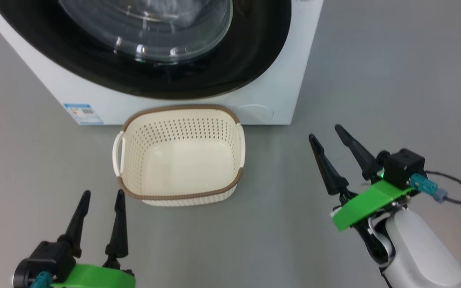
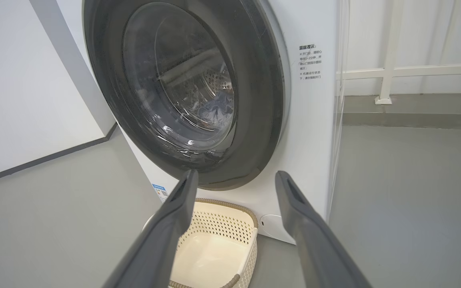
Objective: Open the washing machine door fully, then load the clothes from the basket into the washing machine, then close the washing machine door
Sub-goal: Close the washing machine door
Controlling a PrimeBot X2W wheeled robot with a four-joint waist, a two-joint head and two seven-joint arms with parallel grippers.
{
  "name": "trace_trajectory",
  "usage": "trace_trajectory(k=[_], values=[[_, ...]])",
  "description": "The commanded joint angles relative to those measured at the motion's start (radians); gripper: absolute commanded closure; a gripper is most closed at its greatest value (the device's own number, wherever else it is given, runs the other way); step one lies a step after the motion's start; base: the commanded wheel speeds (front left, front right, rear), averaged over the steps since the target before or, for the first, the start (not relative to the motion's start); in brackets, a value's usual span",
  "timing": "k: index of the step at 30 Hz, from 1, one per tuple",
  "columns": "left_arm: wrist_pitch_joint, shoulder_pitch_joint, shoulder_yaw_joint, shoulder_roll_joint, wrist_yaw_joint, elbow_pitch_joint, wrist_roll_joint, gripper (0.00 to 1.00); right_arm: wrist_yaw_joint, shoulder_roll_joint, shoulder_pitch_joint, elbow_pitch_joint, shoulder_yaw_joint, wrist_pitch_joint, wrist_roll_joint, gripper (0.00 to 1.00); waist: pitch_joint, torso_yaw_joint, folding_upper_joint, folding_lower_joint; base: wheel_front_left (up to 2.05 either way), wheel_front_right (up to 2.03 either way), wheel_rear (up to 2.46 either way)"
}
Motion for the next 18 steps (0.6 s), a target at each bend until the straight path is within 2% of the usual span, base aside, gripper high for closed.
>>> trace_trajectory(k=[1,18], values=[[-0.006,0.001,0.039,0.017,0.0,-0.02,-0.004,0.0,-0.006,0.01,0.023,-0.031,0.011,-0.004,-0.012,0.0,-0.048,-0.032,0.0,0.0,0.0,0.0,0.0],[-0.006,0.075,0.095,0.017,-0.018,-0.017,0.001,0.0,-0.006,0.023,0.256,-0.129,-0.063,-0.004,-0.092,0.0,-0.147,-0.094,0.0,0.0,0.0,0.0,0.0]])
